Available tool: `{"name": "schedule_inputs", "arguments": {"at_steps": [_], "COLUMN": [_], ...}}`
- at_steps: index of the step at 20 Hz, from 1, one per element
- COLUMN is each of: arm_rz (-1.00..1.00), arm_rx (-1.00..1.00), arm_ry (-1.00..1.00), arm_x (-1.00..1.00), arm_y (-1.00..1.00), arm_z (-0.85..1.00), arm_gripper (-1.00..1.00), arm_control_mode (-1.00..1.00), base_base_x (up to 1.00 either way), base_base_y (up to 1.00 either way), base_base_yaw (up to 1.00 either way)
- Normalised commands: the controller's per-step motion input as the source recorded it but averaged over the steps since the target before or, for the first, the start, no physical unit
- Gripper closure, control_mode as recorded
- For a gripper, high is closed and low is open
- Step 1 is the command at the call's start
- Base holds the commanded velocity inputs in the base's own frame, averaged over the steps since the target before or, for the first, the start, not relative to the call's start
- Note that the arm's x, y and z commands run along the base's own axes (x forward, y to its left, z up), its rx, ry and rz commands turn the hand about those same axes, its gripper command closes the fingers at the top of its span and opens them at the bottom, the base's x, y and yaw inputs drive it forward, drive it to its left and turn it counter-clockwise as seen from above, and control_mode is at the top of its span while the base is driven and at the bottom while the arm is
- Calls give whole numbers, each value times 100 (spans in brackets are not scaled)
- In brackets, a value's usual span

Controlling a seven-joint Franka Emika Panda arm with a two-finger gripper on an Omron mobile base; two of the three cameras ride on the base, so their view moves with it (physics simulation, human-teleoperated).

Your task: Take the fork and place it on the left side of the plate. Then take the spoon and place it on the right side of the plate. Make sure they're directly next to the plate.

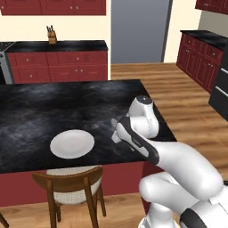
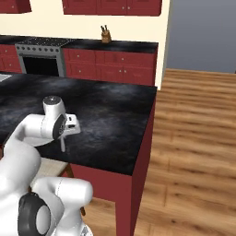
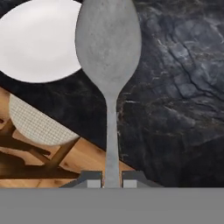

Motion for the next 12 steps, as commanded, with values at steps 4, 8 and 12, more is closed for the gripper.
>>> {"name": "schedule_inputs", "arguments": {"at_steps": [4, 8, 12], "arm_rz": [2, 0, 0], "arm_rx": [14, 14, 11], "arm_ry": [1, 14, 32], "arm_x": [45, 60, 45], "arm_y": [16, 5, 12], "arm_z": [-13, -13, -6], "arm_gripper": [100, 100, 100], "arm_control_mode": [-100, -100, -100], "base_base_x": [0, 0, 0], "base_base_y": [0, 0, 0], "base_base_yaw": [0, 0, 0]}}
